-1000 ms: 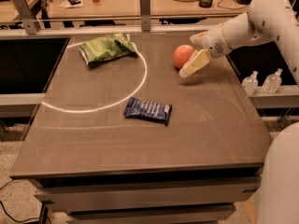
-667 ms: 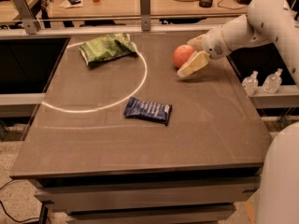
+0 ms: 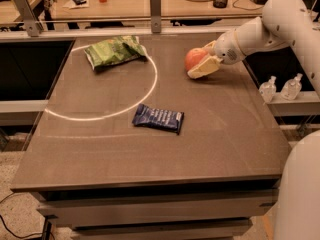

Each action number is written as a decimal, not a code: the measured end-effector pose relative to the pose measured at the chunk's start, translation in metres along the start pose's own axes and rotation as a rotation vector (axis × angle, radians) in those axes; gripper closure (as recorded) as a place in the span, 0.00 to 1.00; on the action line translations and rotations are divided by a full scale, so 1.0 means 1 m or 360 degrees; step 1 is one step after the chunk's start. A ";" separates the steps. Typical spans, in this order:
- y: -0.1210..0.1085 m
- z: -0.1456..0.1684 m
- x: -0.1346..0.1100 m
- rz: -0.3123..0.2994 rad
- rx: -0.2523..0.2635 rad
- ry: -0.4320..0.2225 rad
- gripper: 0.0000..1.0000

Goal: Pick apple

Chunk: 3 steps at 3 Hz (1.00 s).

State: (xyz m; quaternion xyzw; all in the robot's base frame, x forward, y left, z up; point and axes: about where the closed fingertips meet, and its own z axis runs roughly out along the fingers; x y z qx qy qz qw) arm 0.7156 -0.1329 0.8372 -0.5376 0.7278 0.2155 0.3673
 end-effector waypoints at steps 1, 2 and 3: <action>0.000 -0.011 -0.013 0.0015 0.0028 -0.0065 0.86; 0.000 -0.031 -0.035 0.0016 0.0053 -0.0197 1.00; 0.000 -0.030 -0.035 0.0017 0.0050 -0.0201 1.00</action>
Offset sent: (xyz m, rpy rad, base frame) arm -0.0083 -0.0094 0.0901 0.2112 -0.1100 -0.0377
